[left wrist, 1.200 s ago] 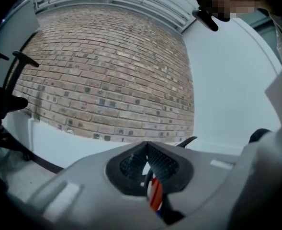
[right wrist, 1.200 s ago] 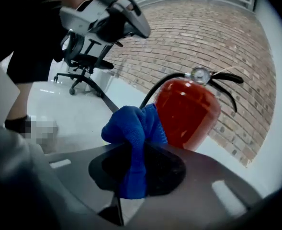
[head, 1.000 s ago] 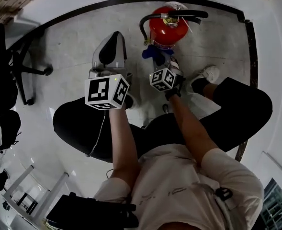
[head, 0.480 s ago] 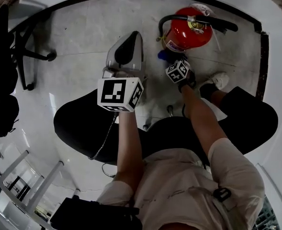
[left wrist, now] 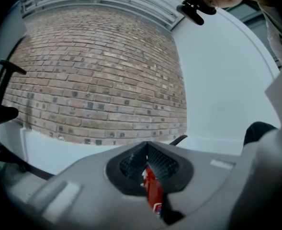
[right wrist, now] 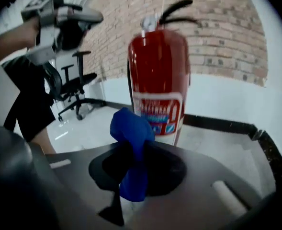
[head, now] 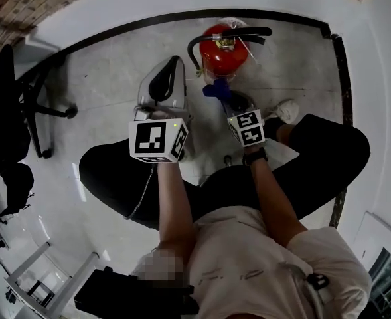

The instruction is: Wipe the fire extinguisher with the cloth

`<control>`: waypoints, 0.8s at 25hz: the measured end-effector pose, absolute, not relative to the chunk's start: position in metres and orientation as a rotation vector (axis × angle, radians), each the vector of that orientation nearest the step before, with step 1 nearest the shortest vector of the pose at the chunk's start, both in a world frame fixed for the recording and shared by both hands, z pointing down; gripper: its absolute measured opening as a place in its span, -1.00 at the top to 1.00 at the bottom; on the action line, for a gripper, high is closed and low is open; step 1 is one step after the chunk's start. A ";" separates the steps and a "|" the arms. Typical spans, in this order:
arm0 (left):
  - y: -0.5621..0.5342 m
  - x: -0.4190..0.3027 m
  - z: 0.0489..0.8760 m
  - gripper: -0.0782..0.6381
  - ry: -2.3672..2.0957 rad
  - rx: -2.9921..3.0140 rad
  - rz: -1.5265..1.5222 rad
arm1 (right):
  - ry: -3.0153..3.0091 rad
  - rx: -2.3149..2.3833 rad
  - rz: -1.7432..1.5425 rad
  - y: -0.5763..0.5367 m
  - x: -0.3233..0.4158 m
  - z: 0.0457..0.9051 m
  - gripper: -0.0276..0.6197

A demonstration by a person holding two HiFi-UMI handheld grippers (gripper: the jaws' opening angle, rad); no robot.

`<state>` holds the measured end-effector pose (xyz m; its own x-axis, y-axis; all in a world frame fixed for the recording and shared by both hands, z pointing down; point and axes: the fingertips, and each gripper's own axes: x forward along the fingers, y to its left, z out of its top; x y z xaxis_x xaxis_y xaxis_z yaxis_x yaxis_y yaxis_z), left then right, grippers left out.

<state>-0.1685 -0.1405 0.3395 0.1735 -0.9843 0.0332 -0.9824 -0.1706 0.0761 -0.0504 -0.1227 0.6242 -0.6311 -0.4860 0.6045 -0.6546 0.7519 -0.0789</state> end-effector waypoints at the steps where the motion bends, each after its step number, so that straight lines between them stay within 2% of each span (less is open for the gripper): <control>1: -0.140 -0.166 0.334 0.78 -1.971 2.355 -0.044 | -2.434 0.901 0.363 -0.125 -0.045 0.594 0.71; 6: -0.139 -0.154 0.319 0.78 -1.972 2.377 -0.090 | -2.692 1.114 0.180 -0.157 -0.029 0.437 0.71; 9: -0.138 -0.143 0.318 0.78 -1.953 2.393 -0.093 | -2.798 1.139 0.188 -0.179 -0.042 0.396 0.71; 16: -0.130 -0.138 0.321 0.78 -1.951 2.379 -0.088 | -2.849 1.224 0.026 -0.168 -0.054 0.434 0.71; 20: -0.130 -0.140 0.342 0.78 -1.932 2.348 -0.068 | -2.541 1.109 0.141 -0.151 -0.056 0.556 0.71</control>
